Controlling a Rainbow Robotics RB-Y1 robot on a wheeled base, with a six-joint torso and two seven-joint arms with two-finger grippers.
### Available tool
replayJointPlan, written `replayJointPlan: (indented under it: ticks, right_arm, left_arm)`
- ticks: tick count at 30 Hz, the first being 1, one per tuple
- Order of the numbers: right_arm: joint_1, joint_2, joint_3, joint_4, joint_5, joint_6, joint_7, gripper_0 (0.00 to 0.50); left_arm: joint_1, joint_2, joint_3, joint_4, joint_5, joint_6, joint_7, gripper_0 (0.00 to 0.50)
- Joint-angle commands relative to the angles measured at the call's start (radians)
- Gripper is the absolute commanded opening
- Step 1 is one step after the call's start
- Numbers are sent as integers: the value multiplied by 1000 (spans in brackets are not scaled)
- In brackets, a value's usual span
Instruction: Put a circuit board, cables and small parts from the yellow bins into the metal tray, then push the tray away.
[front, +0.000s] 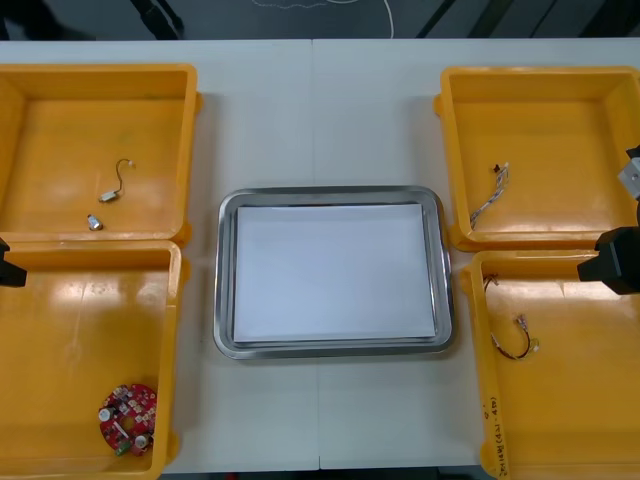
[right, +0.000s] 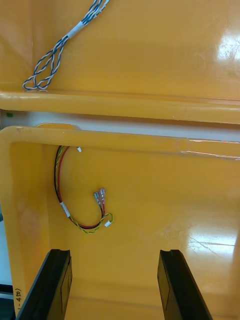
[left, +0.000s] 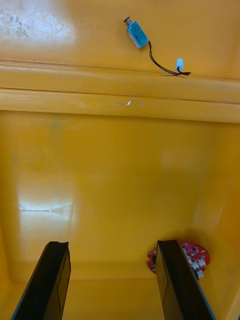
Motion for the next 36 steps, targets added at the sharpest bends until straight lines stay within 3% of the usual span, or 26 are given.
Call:
replayJointPlan:
  ticks: [1,36]
  right_arm:
    - [-9,-41,6,-4,-1,4,-29,500]
    - [-9,-41,6,-4,-1,4,-29,500]
  left_arm:
    - [11,36,-10,-28,5,6,-98,500]
    - [11,36,-10,-28,5,6,-98,500]
